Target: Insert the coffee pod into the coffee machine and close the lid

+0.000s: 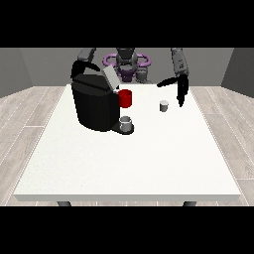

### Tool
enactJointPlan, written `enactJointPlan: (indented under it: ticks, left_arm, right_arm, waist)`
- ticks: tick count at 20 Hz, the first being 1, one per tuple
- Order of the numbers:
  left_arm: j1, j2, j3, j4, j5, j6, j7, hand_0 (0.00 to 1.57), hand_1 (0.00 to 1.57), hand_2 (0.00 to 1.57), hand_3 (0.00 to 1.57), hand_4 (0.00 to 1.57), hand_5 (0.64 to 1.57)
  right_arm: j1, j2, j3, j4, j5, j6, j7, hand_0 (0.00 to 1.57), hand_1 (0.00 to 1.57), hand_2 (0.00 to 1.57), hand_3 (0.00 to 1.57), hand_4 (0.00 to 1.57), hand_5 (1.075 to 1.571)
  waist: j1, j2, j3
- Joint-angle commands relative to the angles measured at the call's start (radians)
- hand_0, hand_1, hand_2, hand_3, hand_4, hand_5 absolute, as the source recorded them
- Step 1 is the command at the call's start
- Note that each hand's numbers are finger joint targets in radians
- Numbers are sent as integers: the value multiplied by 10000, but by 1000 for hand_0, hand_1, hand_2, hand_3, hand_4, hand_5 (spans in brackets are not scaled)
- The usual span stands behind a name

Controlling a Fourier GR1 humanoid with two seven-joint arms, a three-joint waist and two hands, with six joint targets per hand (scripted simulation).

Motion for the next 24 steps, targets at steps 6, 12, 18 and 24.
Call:
enactJointPlan:
  ticks: [6, 12, 18, 24]
  left_arm:
    - [-623, -428, -775, 1206, -1476, 731, -268, 105, 105, 502, 0, 0, 1571]
    - [-1098, -322, -700, 2336, -2066, 1229, -654, 758, 758, 820, 513, 0, 1571]
    - [-1231, 611, -775, 3107, -2807, 1232, -1675, 568, 568, 698, 414, 0, 1571]
    - [-1405, 187, -966, 3566, -3523, 2100, -1568, 695, 695, 831, 592, 0, 1571]
  right_arm:
    - [-713, -12, -196, 681, 263, -525, 843, 0, 0, 0, 0, 371, 1571]
    - [-1126, 6, 177, 923, 795, -866, 857, 0, 0, 0, 0, 424, 1571]
    - [-984, -309, -55, 847, 450, -391, 435, 0, 0, 0, 0, 427, 1571]
    - [-855, -578, -265, 959, 275, -137, 799, 0, 0, 0, 0, 453, 1571]
  waist:
    - [196, -4, 1]
    - [53, 462, -3]
    - [-265, 818, -3]
    - [-300, 330, -1]
